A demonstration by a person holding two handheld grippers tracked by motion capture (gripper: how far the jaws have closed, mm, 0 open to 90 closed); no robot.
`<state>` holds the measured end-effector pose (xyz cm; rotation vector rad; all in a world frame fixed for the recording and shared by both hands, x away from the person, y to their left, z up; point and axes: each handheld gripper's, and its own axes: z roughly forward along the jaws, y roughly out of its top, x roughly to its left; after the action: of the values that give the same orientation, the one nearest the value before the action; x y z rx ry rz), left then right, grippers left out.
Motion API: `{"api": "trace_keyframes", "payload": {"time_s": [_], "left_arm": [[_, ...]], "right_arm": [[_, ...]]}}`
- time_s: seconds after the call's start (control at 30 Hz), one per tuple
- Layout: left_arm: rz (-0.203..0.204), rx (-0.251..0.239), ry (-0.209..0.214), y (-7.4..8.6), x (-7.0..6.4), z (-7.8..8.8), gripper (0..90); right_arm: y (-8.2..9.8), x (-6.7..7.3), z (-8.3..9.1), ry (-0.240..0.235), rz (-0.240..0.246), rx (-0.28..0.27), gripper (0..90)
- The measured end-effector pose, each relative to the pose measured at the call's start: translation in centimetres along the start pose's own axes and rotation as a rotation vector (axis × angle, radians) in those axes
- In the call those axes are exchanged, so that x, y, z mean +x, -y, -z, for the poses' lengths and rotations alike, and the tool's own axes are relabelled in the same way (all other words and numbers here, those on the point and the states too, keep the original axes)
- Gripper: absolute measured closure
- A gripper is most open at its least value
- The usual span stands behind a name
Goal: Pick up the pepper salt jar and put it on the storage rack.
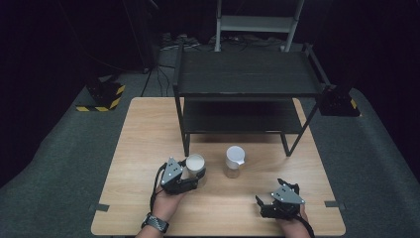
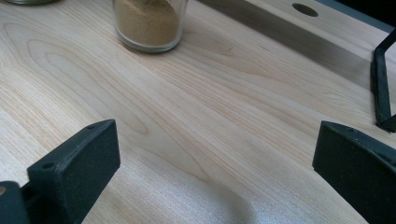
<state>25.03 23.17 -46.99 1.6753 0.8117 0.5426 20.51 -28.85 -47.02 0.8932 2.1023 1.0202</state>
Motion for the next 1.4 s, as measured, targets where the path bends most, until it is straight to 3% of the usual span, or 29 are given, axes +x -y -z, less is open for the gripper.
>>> {"api": "trace_keyframes", "payload": {"time_s": [0.43,1.4], "left_arm": [[-0.001,-0.017,0.002,-0.7,-0.1,0.4,33.8],[-0.022,-0.111,0.001,-6.1,-0.2,2.2,33.7]], "right_arm": [[0.1,-0.1,0.0,-0.003,0.0,-0.004,0.0],[0.1,0.0,0.0,-0.005,0.007,-0.003,0.0]]}}
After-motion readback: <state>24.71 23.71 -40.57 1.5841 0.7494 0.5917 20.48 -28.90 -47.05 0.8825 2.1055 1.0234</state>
